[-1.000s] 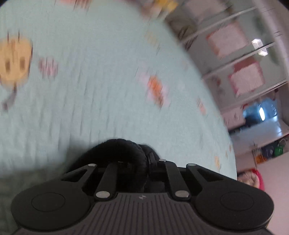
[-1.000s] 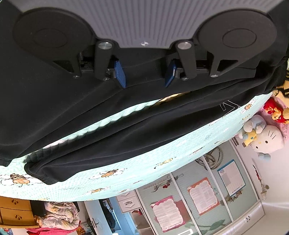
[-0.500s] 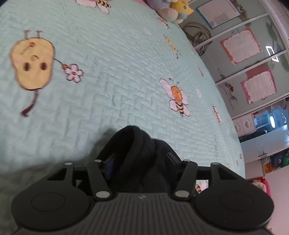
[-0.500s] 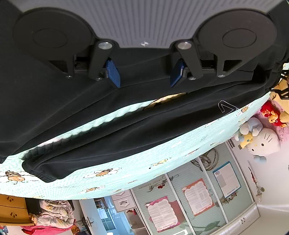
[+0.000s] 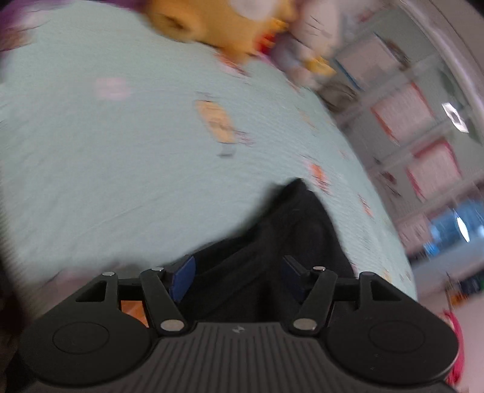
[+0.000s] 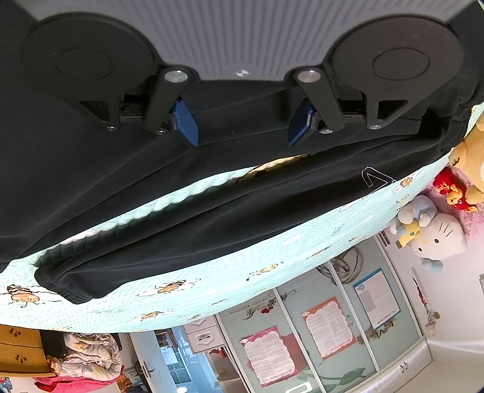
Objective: Fold clothes
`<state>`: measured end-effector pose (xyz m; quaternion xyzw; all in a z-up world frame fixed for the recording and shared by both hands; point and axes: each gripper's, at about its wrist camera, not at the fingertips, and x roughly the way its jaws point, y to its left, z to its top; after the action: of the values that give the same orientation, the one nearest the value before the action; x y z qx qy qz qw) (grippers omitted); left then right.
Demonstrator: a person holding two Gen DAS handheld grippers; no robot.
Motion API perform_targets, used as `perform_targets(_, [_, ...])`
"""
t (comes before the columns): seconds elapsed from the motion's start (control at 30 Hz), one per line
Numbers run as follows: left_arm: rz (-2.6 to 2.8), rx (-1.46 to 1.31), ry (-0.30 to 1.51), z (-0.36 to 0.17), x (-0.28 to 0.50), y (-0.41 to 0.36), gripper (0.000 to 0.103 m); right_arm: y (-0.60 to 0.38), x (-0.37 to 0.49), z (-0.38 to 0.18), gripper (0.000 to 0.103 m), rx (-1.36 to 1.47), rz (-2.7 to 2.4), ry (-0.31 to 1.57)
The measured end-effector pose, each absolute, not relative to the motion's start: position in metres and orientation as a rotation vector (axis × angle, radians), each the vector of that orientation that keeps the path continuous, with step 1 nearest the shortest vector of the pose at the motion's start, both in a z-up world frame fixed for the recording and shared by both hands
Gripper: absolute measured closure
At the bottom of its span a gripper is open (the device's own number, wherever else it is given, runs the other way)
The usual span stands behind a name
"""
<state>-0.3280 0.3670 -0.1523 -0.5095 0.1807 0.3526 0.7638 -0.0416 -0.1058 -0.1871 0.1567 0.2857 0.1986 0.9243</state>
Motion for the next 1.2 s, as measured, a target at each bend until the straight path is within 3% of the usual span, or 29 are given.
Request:
perform_targets(0.17, [0.788,-1.134,0.394,-0.152,-0.343,0.345,0.036,-0.107,-0.043,-0.187,0.036,0.331,0.410,0.582])
perform_targets(0.33, [0.784,-1.124,0.487,-0.169,-0.306,0.355,0.038,-0.106,-0.045,-0.187,0.036,0.334,0.410,0.580])
perform_targets(0.47, [0.851,-1.098,0.523,-0.184,-0.293,0.355,0.058,-0.107,-0.045,-0.187,0.036,0.339,0.412,0.580])
perform_targets(0.5, [0.861,-1.090,0.506,-0.182,-0.296,0.352,0.076,-0.108,-0.045,-0.187,0.036,0.341,0.413,0.580])
perform_targets(0.53, [0.859,-1.086,0.458,-0.176,-0.306,0.349,0.084,-0.108,-0.045,-0.187,0.036,0.343,0.414,0.580])
perform_targets(0.67, [0.853,-1.068,0.343,-0.161,-0.341,0.339,0.089,-0.111,-0.046,-0.186,0.036,0.359,0.418,0.579])
perform_targets(0.83, [0.847,-1.110,0.444,-0.190,-0.346,0.348,0.074,-0.109,-0.046,-0.186,0.032,0.354,0.418,0.579])
perform_targets(0.9, [0.840,-1.118,0.418,-0.189,-0.346,0.346,0.055,-0.110,-0.047,-0.184,0.032,0.360,0.412,0.576])
perform_targets(0.97, [0.830,-1.128,0.412,-0.183,-0.344,0.342,0.044,-0.113,-0.049,-0.181,0.032,0.374,0.402,0.573])
perform_targets(1.1, [0.804,-1.118,0.427,-0.180,-0.338,0.332,0.033,-0.128,-0.055,-0.174,0.032,0.466,0.362,0.555])
perform_targets(1.2, [0.797,-1.118,0.446,-0.185,-0.334,0.326,0.032,-0.147,-0.062,-0.166,0.032,0.565,0.323,0.538])
